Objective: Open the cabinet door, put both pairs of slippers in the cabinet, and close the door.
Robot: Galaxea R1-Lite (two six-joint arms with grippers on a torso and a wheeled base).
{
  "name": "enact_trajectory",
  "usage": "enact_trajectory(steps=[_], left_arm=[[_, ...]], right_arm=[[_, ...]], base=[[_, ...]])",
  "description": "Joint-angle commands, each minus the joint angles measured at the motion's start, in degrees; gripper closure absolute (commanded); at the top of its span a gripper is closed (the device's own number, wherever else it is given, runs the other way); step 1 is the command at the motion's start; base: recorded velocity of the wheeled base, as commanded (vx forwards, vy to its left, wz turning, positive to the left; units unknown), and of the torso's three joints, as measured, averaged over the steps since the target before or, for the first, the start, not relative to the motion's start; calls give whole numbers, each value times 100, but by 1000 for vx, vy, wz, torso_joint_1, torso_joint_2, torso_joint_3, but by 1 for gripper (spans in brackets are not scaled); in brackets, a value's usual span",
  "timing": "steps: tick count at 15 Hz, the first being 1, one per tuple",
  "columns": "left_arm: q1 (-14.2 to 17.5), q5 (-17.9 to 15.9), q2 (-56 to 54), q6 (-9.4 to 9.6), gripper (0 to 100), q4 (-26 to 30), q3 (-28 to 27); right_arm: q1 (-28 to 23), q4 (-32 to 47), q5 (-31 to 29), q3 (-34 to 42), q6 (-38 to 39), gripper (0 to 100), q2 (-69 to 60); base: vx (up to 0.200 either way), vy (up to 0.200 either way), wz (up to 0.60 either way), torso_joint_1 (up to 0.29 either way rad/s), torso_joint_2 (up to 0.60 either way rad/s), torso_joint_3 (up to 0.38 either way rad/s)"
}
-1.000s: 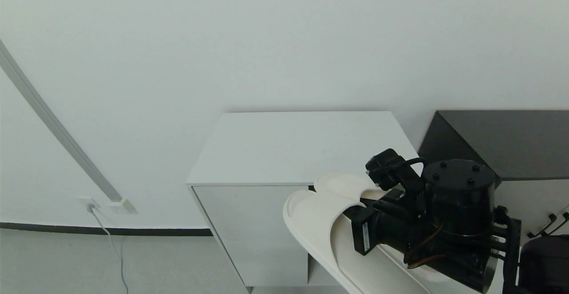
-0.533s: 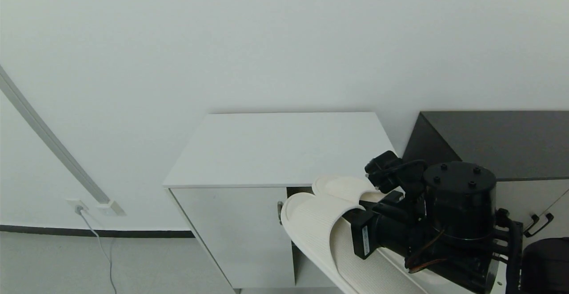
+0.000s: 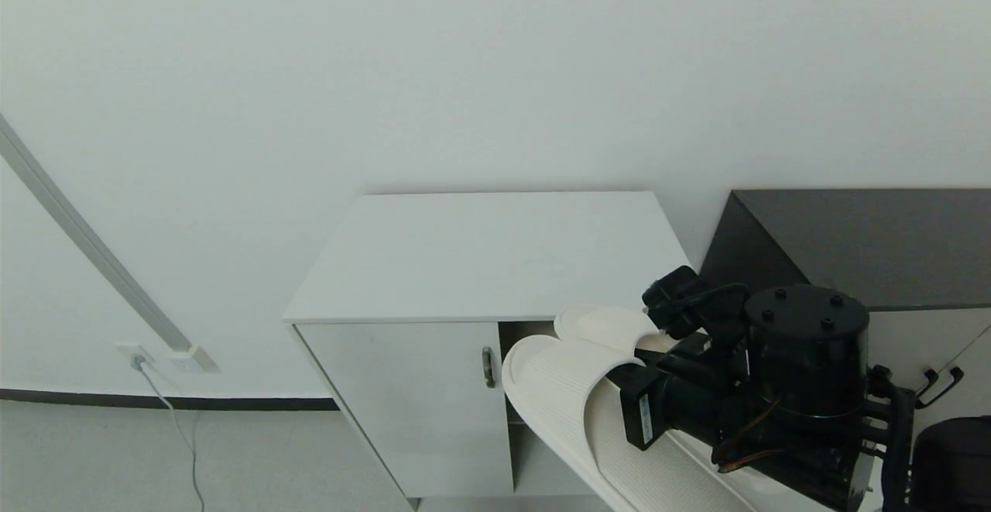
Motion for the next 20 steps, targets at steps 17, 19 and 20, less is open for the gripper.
enact_trajectory(steps=[17, 19, 20], left_arm=[[4, -2, 4, -8, 100, 0, -2], [4, -2, 4, -8, 100, 0, -2], [4, -2, 4, -8, 100, 0, -2]], right_arm=[[6, -409, 43, 151, -108, 100, 148], [6, -409, 34, 168, -108, 100, 148], [6, -409, 25, 186, -99, 100, 139]], base=[[-12, 0, 0, -35, 79, 43], [0, 0, 0, -161, 376, 205], [0, 0, 0, -163, 373, 212]])
